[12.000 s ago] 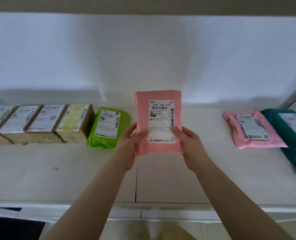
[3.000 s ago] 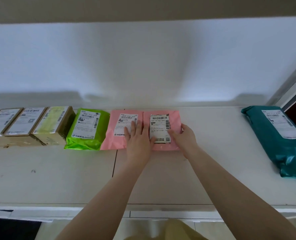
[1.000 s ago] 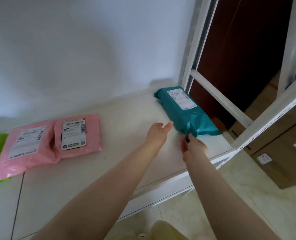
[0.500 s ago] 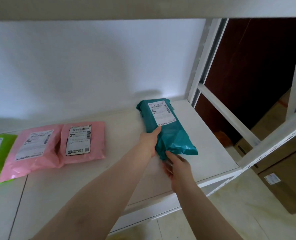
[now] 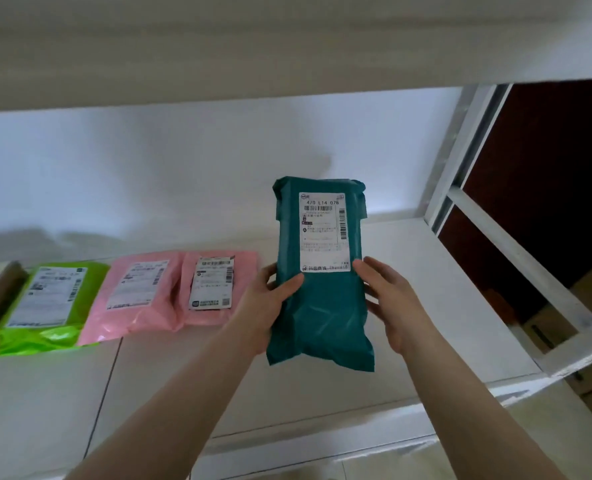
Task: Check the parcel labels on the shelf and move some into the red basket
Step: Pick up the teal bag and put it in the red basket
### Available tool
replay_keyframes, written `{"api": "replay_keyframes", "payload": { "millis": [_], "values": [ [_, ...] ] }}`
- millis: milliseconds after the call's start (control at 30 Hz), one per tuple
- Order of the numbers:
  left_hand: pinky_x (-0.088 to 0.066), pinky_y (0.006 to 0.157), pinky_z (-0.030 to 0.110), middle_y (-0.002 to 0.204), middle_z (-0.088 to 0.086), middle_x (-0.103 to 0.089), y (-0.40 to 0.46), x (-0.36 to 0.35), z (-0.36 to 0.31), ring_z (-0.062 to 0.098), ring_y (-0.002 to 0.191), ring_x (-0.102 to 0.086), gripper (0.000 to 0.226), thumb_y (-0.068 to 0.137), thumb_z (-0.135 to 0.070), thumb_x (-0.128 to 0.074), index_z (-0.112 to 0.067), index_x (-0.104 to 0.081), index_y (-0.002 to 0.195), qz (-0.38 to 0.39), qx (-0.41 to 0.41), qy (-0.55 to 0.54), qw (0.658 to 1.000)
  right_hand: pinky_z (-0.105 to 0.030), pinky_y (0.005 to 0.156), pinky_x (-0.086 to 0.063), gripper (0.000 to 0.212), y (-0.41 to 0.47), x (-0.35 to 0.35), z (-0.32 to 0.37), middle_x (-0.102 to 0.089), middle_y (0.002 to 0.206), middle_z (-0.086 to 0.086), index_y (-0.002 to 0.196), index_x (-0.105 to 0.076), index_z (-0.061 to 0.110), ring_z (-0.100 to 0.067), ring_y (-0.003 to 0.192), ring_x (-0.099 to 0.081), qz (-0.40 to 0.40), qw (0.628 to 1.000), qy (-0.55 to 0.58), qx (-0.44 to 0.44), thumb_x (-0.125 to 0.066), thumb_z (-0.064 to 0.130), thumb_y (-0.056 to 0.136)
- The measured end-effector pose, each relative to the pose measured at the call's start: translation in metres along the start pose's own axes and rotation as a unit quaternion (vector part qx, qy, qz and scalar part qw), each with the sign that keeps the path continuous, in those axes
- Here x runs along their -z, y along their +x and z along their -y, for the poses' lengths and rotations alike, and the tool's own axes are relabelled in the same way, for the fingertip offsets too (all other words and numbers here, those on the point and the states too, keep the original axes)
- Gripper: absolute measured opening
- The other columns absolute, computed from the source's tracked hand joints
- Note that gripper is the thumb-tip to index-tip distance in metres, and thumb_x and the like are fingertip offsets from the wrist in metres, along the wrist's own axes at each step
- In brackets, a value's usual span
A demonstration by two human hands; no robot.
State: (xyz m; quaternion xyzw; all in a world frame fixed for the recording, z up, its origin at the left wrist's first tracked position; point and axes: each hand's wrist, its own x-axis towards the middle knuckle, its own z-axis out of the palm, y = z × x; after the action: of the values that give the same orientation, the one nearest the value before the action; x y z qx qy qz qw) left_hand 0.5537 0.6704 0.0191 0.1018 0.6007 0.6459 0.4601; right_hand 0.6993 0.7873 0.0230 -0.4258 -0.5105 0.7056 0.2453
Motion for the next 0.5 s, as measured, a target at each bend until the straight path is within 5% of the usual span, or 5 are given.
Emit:
{"api": "replay_keyframes", "payload": {
  "millis": [267,500],
  "values": [
    [-0.056,0.082,0.035,0.116,0.004,-0.071,-0.035,0.035,0.005,0.024,0.105,-0.068,0.051,0.083,-0.008,-0.072,-0.022,-0.055,0.128,0.018,-0.026,-0.027,0.999,-0.028,0.077,-0.059,0.045,-0.022,-0.025,-0.013,-0.079,0.105,0.001,0.127,-0.062,0.024,-0.015,0.093,-0.076,0.066,0.997,0.034,0.030,-0.076,0.023,0.084],
    [-0.052,0.098,0.041,0.118,0.004,-0.070,-0.051,0.057,0.003,0.023,0.111,-0.065,0.058,0.062,-0.024,-0.079,-0.017,-0.061,0.117,-0.008,-0.065,0.004,0.998,-0.028,0.076,-0.060,0.066,-0.039,-0.037,-0.028,-0.079,0.102,0.006,0.128,-0.059,0.026,-0.013,0.092,-0.075,0.097,0.994,0.036,0.035,-0.079,0.028,0.066]
  ]
}}
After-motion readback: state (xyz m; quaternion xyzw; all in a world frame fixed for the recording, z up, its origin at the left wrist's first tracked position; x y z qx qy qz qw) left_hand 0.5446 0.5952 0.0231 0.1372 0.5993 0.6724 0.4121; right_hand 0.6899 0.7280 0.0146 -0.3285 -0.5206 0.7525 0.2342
